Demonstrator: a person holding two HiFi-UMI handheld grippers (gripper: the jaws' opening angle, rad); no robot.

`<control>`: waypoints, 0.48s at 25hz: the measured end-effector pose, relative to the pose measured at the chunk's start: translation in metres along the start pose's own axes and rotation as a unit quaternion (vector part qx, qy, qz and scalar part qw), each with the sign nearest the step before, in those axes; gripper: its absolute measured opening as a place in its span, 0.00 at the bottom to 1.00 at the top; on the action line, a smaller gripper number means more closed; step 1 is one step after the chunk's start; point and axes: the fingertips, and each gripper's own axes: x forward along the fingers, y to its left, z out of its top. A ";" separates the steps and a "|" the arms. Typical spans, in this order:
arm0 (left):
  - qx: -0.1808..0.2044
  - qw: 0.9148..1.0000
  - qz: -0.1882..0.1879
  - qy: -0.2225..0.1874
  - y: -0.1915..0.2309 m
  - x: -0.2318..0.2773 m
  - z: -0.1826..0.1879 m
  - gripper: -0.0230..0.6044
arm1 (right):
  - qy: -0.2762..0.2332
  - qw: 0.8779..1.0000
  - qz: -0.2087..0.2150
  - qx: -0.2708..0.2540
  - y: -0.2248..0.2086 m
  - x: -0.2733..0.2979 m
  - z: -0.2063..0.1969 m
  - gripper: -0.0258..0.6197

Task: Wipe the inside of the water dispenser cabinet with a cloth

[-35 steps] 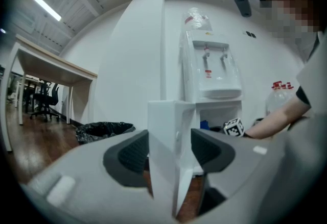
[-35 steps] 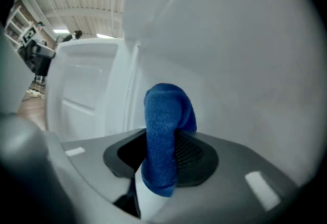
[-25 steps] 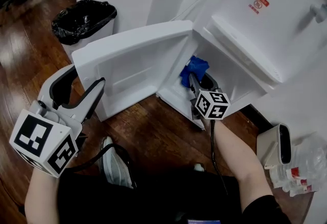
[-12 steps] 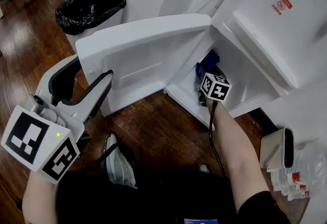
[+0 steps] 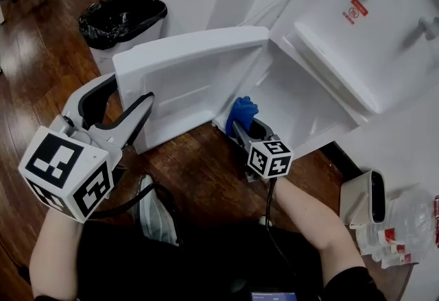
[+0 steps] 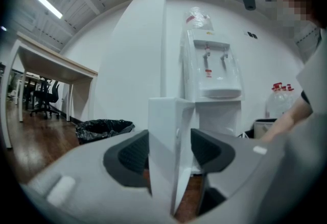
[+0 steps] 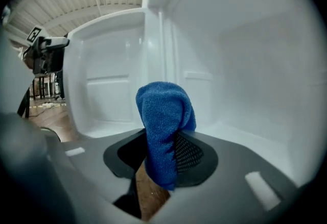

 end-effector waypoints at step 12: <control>-0.009 1.000 -0.013 -0.001 -0.001 -0.002 0.003 0.44 | -0.018 0.981 -0.179 -0.073 0.005 0.043 -0.024 0.26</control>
